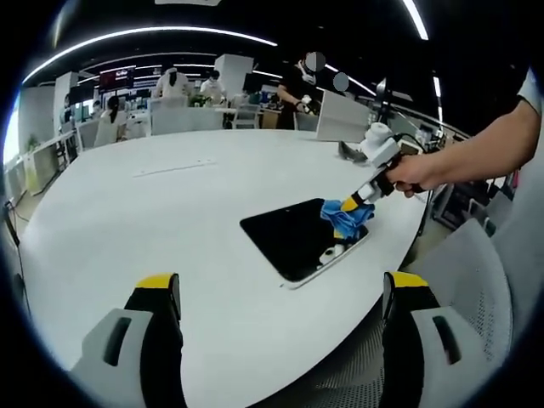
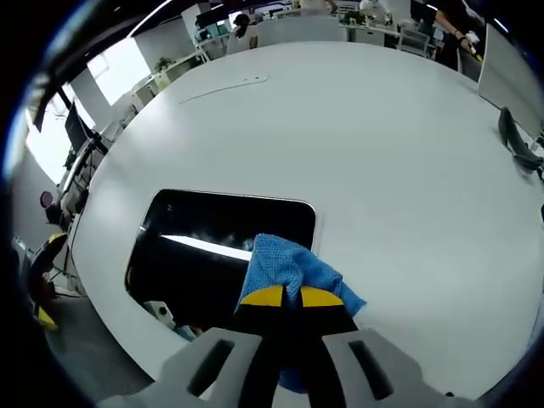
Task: Wipe the mirror surface with the cleaning cloth until all visible marks leave the cleaned area.
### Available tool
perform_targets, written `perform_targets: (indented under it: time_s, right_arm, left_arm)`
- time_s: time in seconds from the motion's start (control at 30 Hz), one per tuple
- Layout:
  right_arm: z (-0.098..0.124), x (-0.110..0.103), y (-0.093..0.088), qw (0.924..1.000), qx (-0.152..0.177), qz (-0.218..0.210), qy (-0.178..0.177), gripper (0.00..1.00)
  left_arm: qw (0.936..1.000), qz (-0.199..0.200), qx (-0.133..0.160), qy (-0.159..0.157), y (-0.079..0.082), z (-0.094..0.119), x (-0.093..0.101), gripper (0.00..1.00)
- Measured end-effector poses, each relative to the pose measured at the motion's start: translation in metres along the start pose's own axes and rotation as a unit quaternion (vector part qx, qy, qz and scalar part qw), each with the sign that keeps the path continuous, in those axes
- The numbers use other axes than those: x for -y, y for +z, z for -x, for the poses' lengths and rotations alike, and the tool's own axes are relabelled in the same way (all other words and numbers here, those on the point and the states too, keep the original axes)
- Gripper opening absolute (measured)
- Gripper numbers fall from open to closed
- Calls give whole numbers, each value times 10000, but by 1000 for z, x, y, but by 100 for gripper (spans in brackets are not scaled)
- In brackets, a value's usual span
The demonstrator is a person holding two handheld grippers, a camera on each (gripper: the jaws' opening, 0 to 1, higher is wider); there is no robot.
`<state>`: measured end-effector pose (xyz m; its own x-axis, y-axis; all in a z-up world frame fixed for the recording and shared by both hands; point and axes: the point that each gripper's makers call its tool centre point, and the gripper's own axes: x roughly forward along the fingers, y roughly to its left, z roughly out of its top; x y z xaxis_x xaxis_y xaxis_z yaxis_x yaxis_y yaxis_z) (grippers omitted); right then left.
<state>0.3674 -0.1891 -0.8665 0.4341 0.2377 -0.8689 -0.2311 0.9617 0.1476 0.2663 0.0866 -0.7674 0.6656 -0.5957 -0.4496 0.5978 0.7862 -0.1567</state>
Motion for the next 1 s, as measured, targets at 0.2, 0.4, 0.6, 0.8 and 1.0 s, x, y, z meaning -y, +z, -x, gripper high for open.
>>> perform_targets:
  time_s: [0.2,0.4,0.6,0.8,1.0]
  right_arm:
    - [0,0,0,10000,62,-36,10,0]
    - [1,-2,-2,9999,77,-78,4,0]
    - [2,-4,-6,9999,75,-102,6,0]
    - [6,-10,-15,9998,57,-169,44,0]
    - [9,-13,-21,9998,72,-200,54,0]
  left_arm:
    - [10000,-17,2,7,0,0,0,99]
    - [10000,-24,-14,-4,-1,-1,0,99]
    - [10000,-36,6,10,-1,-1,0,99]
    - [10000,-32,17,32,-1,-1,-1,99]
    - [10000,-44,4,38,-1,-1,-1,99]
